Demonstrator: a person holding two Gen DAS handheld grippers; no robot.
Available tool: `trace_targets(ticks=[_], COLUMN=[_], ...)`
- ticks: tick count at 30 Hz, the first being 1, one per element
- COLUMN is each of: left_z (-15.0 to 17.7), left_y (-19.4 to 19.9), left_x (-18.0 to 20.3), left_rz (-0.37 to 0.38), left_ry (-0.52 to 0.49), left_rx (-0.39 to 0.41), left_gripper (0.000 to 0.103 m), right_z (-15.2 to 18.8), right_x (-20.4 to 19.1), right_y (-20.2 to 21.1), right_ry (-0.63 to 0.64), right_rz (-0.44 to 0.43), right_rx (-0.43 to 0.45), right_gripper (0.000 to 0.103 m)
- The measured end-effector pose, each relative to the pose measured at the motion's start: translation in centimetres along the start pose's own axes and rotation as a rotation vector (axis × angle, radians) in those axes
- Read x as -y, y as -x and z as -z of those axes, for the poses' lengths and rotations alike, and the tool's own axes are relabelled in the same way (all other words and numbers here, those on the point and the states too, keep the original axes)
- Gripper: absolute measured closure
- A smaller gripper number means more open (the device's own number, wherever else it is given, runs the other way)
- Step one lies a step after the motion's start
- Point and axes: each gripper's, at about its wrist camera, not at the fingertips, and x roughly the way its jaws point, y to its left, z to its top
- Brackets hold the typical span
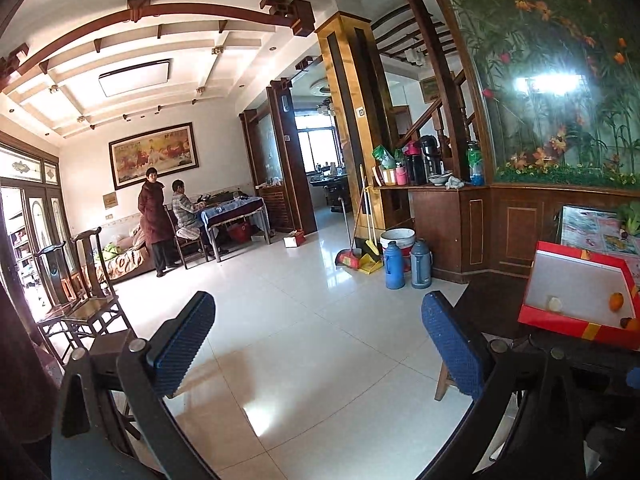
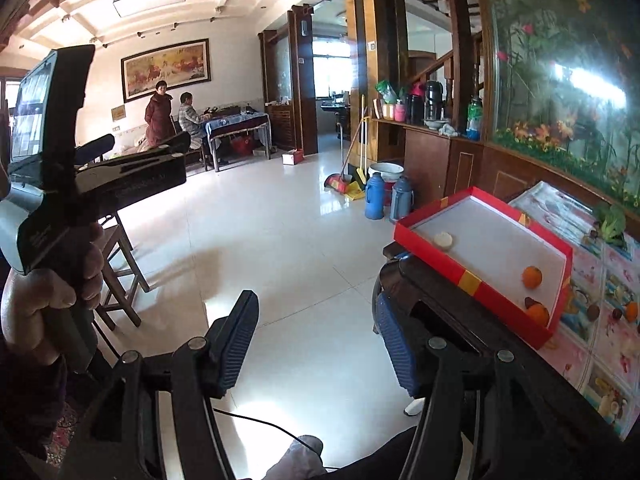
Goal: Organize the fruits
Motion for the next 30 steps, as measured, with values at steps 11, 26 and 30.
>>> trace_targets(ticks=[11, 26, 30], left_z=[0.0, 0.9, 0.4], left_y=[1.0, 1.1, 1.6], left_x=[4.8, 4.7, 6.2], left_rz=[0.135, 0.226, 0.281], left_ry=[-0.036, -0.036, -0.05], left_rx=[-0.022, -0.085, -0.083], left_gripper=[0.0, 0.0, 0.0], right_z=[0.6, 1.2, 1.7], right_x=[3.3, 3.0, 3.9], right_y=[0.2, 0.2, -0.1], right_ry=[-0.12, -0.136, -0.167], right_rz=[0.04, 0.05, 0.055], right_rx=[0.003, -0.018, -0.032], right_gripper=[0.038, 0.038, 0.038])
